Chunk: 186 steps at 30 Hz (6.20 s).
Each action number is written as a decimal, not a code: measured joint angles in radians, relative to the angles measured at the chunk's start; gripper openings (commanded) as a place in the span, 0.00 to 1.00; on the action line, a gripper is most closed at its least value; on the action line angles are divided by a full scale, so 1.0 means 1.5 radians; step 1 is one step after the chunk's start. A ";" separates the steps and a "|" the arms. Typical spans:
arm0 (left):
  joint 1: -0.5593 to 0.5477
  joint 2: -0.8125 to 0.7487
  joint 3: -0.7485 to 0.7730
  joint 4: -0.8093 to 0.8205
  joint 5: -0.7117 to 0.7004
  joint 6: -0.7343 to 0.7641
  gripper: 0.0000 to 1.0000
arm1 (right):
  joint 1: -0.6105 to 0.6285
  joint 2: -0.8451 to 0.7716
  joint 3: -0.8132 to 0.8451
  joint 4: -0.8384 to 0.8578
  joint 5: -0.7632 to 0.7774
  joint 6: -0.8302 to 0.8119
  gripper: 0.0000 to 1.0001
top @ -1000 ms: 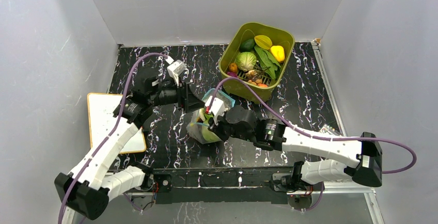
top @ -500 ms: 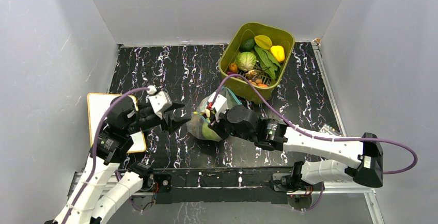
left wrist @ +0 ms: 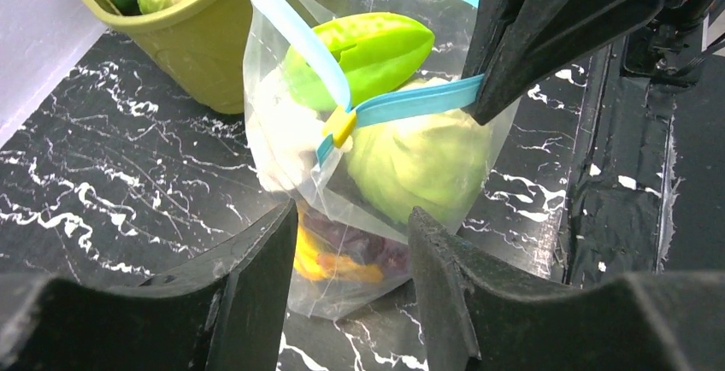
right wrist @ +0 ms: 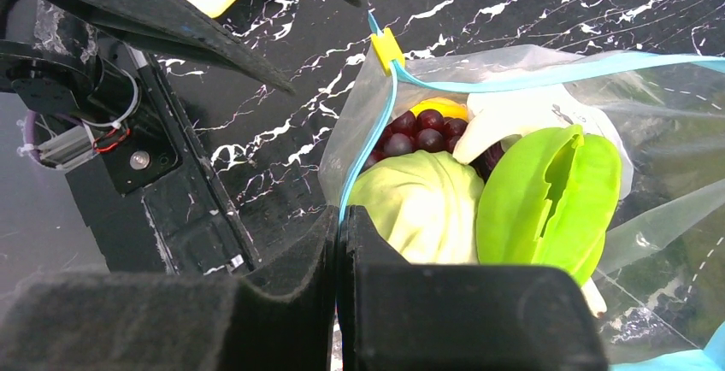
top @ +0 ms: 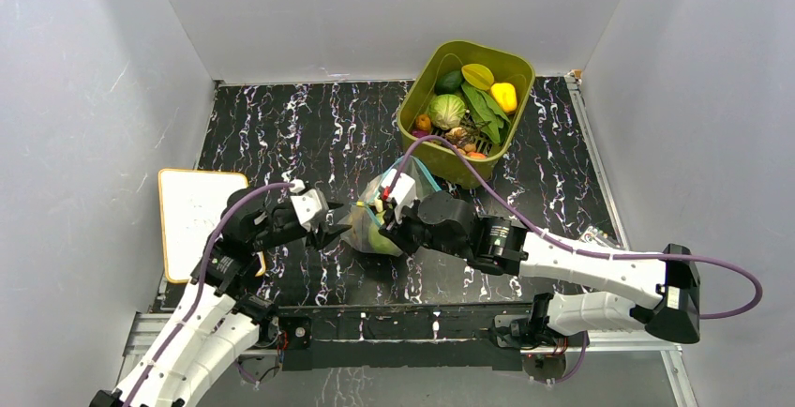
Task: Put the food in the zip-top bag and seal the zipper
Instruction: Zip the zipper food storage bag at the center of the board.
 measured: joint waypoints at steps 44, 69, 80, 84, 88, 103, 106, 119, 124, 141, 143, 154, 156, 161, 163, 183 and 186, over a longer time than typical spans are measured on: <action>0.000 0.076 -0.057 0.219 0.086 -0.080 0.00 | 0.000 -0.020 -0.012 -0.001 -0.021 0.002 0.00; 0.000 0.110 -0.058 0.232 0.094 -0.104 0.00 | 0.000 -0.028 -0.022 0.003 -0.028 0.002 0.17; 0.000 0.070 -0.084 0.253 0.124 -0.144 0.00 | 0.000 -0.029 0.063 -0.037 -0.049 -0.034 0.46; 0.000 0.070 -0.084 0.254 0.136 -0.153 0.00 | 0.000 -0.027 0.084 -0.038 -0.069 -0.081 0.46; 0.000 0.069 -0.084 0.254 0.142 -0.156 0.00 | 0.000 -0.023 0.090 -0.037 -0.096 -0.152 0.39; 0.000 0.063 -0.090 0.258 0.162 -0.159 0.00 | 0.000 0.043 0.110 -0.040 -0.110 -0.289 0.24; 0.000 0.062 -0.090 0.257 0.165 -0.159 0.00 | 0.000 0.052 0.110 -0.040 -0.117 -0.297 0.22; 0.000 0.026 -0.122 0.293 0.150 -0.183 0.00 | 0.000 0.052 0.094 -0.021 -0.106 -0.312 0.00; -0.001 0.023 -0.129 0.322 0.151 -0.198 0.27 | -0.001 0.040 0.088 -0.021 -0.110 -0.311 0.00; -0.001 0.077 -0.104 0.357 0.235 -0.188 0.00 | -0.008 0.033 0.087 -0.026 -0.149 -0.291 0.00; -0.001 0.071 -0.105 0.357 0.235 -0.190 0.00 | -0.008 0.032 0.087 -0.027 -0.146 -0.289 0.00; -0.005 0.040 -0.115 0.376 0.222 -0.225 0.00 | -0.009 0.002 0.065 -0.022 -0.138 -0.255 0.00; -0.005 0.041 -0.117 0.379 0.220 -0.231 0.00 | -0.012 -0.003 0.057 -0.018 -0.137 -0.249 0.00; -0.006 0.041 -0.126 0.398 0.216 -0.246 0.00 | -0.020 -0.006 0.048 -0.019 -0.137 -0.241 0.00; -0.006 0.041 -0.127 0.402 0.211 -0.249 0.00 | -0.025 -0.007 0.047 -0.020 -0.138 -0.239 0.00; -0.004 0.110 -0.099 0.405 0.250 -0.226 0.33 | -0.039 -0.021 0.035 -0.040 -0.192 -0.227 0.00; -0.004 0.119 -0.099 0.410 0.273 -0.230 0.16 | -0.039 -0.004 0.036 -0.035 -0.202 -0.227 0.00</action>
